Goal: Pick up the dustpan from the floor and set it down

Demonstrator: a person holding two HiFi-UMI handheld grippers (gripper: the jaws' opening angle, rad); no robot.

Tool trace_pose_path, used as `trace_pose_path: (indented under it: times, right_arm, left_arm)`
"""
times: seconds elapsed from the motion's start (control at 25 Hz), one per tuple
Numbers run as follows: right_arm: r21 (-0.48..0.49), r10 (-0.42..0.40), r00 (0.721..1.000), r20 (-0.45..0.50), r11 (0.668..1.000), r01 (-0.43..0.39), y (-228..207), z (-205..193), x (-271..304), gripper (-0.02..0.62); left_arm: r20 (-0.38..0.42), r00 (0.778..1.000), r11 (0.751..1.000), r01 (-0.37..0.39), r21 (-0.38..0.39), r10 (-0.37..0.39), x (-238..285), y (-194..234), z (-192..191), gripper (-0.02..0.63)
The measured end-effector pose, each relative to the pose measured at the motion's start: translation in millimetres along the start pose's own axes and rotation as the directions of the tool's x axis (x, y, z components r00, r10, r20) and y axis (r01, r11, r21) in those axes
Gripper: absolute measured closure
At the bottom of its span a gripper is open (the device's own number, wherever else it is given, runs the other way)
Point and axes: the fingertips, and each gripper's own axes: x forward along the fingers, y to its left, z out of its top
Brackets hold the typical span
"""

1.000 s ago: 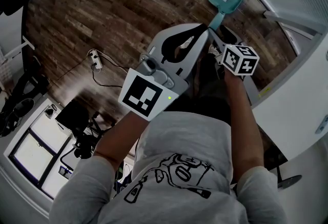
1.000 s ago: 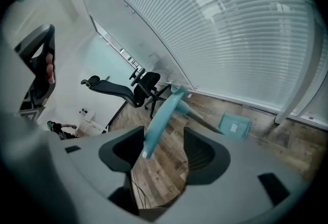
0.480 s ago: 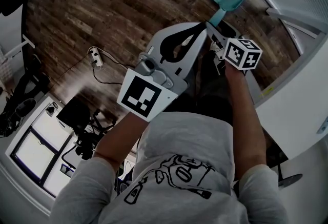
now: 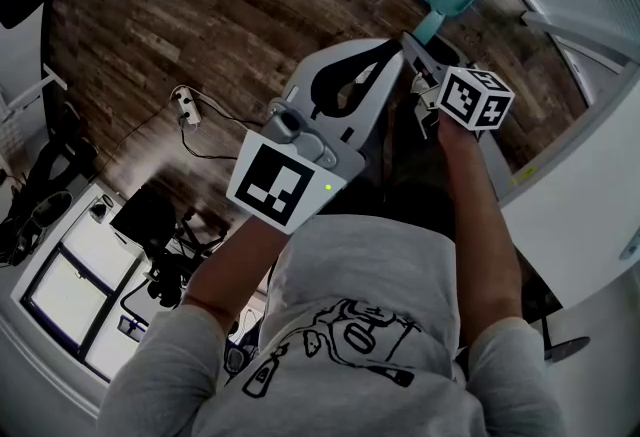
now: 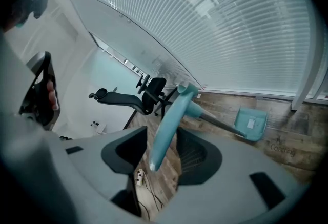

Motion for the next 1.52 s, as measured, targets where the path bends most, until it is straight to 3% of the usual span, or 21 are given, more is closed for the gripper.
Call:
trace_pose_path:
  times: [0.12,0.56,1.52]
  right_arm:
    - [-0.011,-0.011,1.000,0.000,1.000,0.011,0,3,-2,0.477]
    - [0.011,-0.013,0.999,0.031,1.000,0.013,-3,12,-5,0.488]
    - [-0.029,0.021,0.994,0.103,0.999,-0.018,26,54,-42,0.486]
  left_arm:
    - [-0.005,1.000,1.000,-0.001,-0.002,0.001,-1,1,0,0.604]
    - [-0.013,1.000,1.000,-0.008,0.003,0.008,-2,7,0,0.604]
    - [0.048,0.999,0.999,0.009,0.048,-0.011,3,-10,53,0.604]
